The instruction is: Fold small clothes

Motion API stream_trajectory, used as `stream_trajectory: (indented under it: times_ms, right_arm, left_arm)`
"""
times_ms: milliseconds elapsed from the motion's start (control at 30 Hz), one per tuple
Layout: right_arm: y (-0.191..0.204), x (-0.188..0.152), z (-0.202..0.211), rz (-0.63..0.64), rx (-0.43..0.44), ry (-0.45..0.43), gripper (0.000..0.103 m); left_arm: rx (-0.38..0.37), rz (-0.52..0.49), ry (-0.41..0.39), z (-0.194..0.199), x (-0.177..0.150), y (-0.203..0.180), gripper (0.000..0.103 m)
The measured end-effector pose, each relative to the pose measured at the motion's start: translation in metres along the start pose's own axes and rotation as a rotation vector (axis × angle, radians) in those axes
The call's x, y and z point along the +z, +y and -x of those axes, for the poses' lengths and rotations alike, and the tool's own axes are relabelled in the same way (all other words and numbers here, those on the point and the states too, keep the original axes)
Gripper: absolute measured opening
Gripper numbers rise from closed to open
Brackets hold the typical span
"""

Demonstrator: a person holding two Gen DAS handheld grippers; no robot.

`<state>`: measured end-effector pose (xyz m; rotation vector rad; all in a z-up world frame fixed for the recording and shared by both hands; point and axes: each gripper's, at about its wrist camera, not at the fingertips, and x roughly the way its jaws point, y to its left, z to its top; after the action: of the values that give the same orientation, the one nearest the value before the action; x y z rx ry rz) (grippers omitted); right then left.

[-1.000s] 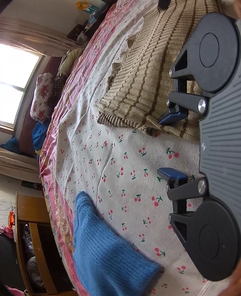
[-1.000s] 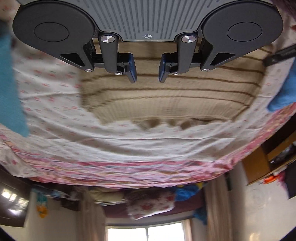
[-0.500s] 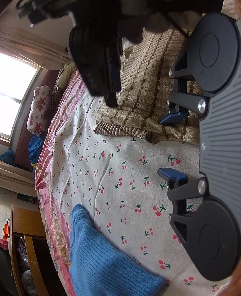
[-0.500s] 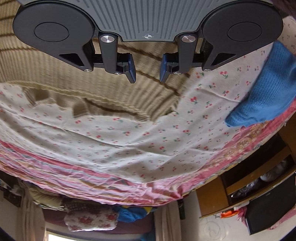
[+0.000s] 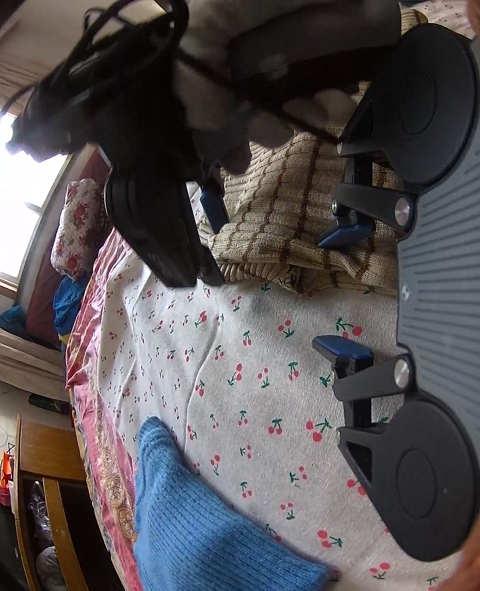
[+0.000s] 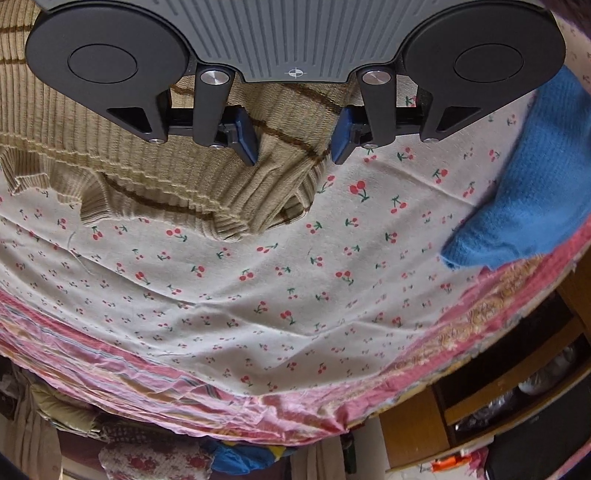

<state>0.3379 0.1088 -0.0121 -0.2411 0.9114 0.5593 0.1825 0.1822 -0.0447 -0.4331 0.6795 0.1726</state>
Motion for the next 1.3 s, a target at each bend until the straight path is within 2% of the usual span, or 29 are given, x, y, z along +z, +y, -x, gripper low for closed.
stream_trajectory:
  times_ms: [233,333,467,633,900,1133,1300]
  right_arm:
    - [0.025,0.001,-0.015,0.157,-0.1,0.031,0.051]
    - [0.028,0.001,-0.018,0.173,-0.114,0.035,0.05]
    - [0.025,0.001,-0.017,0.171,-0.108,0.034,0.048]
    - [0.024,0.001,-0.015,0.18,-0.118,0.033,0.038]
    - [0.02,0.0,-0.011,0.187,-0.116,0.028,0.029]
    - [0.01,0.001,-0.001,0.149,-0.072,0.021,0.018]
    - [0.001,0.001,0.006,0.117,-0.039,0.014,0.015]
  left_arm:
    - [-0.003,-0.012,-0.001,-0.003,0.0,-0.002,0.057]
    - [-0.003,-0.018,-0.002,-0.003,0.0,-0.004,0.058]
    - [-0.01,-0.011,0.0,-0.003,0.001,-0.003,0.058]
    - [-0.013,-0.013,-0.001,-0.003,0.001,-0.002,0.059]
    - [-0.014,-0.023,-0.005,-0.006,0.002,-0.004,0.063]
    - [-0.017,-0.039,-0.017,-0.007,0.0,-0.007,0.067]
    - [-0.022,-0.042,-0.026,-0.008,-0.001,-0.009,0.068]
